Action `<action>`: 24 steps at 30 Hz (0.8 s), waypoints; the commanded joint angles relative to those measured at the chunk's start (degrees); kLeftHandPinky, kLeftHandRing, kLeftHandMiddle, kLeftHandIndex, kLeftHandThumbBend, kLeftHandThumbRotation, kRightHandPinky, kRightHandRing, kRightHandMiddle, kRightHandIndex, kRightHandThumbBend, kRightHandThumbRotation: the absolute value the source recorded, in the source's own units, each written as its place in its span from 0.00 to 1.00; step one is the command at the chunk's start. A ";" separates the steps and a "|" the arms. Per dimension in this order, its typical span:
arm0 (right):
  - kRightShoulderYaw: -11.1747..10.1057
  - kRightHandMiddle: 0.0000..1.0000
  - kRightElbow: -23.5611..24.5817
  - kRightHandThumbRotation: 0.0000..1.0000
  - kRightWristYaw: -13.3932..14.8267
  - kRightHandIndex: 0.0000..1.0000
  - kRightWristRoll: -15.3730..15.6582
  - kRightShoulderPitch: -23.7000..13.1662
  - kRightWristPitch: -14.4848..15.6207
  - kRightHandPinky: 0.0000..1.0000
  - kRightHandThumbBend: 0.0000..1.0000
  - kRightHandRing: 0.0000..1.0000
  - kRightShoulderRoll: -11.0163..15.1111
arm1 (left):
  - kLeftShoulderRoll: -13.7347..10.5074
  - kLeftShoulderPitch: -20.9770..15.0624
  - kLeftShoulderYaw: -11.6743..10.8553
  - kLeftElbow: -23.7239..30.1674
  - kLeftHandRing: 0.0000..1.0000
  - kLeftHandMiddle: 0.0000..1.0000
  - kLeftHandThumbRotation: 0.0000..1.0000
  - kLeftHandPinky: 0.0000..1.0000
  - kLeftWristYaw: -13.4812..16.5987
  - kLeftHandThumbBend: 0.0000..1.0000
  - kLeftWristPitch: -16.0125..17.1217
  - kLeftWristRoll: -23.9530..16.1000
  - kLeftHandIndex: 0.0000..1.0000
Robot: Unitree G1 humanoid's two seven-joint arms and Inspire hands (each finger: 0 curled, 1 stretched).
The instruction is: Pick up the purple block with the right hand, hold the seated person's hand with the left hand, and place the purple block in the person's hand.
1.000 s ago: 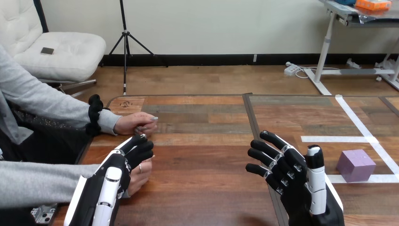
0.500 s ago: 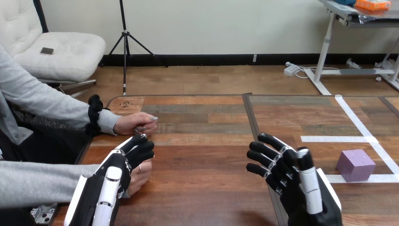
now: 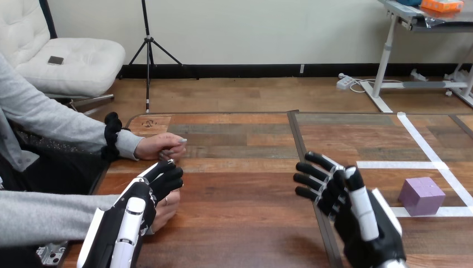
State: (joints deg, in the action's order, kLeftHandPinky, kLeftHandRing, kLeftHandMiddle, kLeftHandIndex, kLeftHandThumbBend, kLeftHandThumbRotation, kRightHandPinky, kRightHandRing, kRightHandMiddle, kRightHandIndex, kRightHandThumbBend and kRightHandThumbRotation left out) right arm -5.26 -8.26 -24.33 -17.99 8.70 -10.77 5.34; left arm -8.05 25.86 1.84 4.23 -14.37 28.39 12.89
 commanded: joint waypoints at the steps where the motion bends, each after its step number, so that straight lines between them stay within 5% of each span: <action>1: -2.95 0.82 -3.51 0.85 0.90 0.83 1.26 -10.35 -3.72 0.79 0.82 0.81 3.13 | 1.51 -3.91 0.01 1.51 0.82 0.81 1.00 0.91 -0.15 0.36 0.61 0.19 0.81; 19: -6.27 0.80 -15.94 0.84 6.54 0.80 6.34 -21.46 -8.43 0.79 0.85 0.80 8.89 | 1.81 -3.51 0.09 1.80 0.81 0.80 1.00 0.89 0.38 0.39 0.81 -0.33 0.79; 24: -7.10 0.81 -18.33 0.83 7.12 0.80 6.50 -23.39 -9.41 0.78 0.76 0.81 9.78 | 1.91 -3.40 0.19 1.83 0.81 0.80 1.00 0.88 0.36 0.37 0.87 -0.25 0.79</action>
State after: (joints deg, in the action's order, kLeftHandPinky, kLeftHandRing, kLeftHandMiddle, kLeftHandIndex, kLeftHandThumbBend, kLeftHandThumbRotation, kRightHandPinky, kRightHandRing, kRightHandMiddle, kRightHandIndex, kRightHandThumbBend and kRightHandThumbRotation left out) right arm -10.21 -23.56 -18.18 -11.77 -6.54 -16.51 13.04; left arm -8.02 25.86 1.84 4.19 -14.26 28.39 12.85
